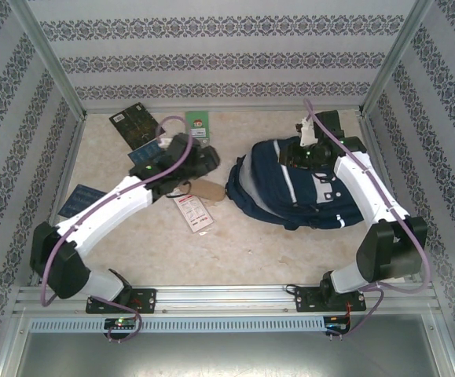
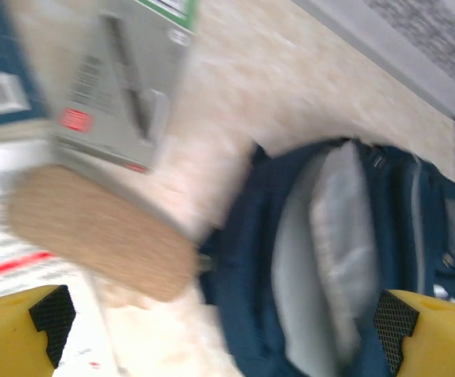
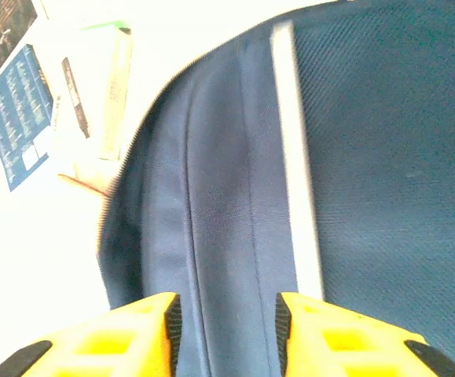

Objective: Pack the student bag

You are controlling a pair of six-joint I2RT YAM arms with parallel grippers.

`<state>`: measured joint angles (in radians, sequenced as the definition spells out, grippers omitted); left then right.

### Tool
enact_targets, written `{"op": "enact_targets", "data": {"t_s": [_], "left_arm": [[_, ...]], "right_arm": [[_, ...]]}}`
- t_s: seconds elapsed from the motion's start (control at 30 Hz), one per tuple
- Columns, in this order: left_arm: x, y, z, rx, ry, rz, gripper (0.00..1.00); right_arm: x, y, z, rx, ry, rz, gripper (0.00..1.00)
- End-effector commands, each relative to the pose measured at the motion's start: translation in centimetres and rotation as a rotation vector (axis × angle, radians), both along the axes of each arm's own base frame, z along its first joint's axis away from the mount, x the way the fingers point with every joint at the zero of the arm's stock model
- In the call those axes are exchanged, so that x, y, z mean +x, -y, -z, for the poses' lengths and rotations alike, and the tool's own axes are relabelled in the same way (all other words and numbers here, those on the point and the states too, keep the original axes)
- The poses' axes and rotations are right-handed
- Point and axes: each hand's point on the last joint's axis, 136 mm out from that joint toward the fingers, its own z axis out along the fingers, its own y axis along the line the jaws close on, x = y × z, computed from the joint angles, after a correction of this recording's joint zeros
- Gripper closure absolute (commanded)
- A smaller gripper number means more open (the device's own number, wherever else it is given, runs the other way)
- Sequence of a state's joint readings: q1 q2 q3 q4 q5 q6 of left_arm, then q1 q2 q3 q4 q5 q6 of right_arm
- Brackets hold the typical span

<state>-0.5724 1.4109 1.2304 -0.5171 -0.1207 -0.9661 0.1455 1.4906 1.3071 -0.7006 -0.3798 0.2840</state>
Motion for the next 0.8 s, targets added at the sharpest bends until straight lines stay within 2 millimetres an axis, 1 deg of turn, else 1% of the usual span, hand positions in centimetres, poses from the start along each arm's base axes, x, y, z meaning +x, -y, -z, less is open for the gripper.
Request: {"op": "enact_targets", "data": {"t_s": [0.0, 0.1, 0.17, 0.27, 0.37, 0.47, 0.57, 0.67, 0.77], "left_arm": [[-1.9, -6.8, 2.4, 0.132, -0.102, -0.092, 0.01], [-2.5, -11.7, 3.9, 0.168, -0.158, -0.171, 0.01], [-2.8, -14.7, 5.1, 0.184, -0.200, -0.221, 0.01], [-2.9, -18.9, 7.1, 0.196, -0.262, -0.310, 0.01], [-2.5, -22.0, 9.3, 0.161, -0.321, -0.387, 0.01], [-1.7, -24.3, 11.5, 0.137, -0.371, -0.446, 0.00], [-0.5, -25.9, 13.3, 0.134, -0.397, -0.472, 0.00], [0.9, -26.7, 14.8, 0.137, -0.386, -0.466, 0.00], [1.7, -26.9, 16.0, 0.126, -0.403, -0.469, 0.01]], "right_arm": [[0.4, -1.0, -0.1, -0.036, 0.038, -0.012, 0.60], [0.2, -2.7, -0.7, -0.016, 0.061, -0.028, 0.59], [-0.1, -4.2, -1.1, 0.000, 0.080, -0.047, 0.59], [-0.8, -6.8, -1.5, 0.019, 0.098, -0.086, 0.59], [-1.6, -9.4, -1.7, 0.038, 0.106, -0.122, 0.59], [-2.5, -11.8, -1.6, 0.047, 0.110, -0.163, 0.58], [-3.4, -14.0, -1.5, 0.061, 0.104, -0.201, 0.57], [-4.2, -15.8, -1.1, 0.068, 0.099, -0.236, 0.56], [-5.1, -17.2, -0.5, 0.058, 0.087, -0.268, 0.55]]}}
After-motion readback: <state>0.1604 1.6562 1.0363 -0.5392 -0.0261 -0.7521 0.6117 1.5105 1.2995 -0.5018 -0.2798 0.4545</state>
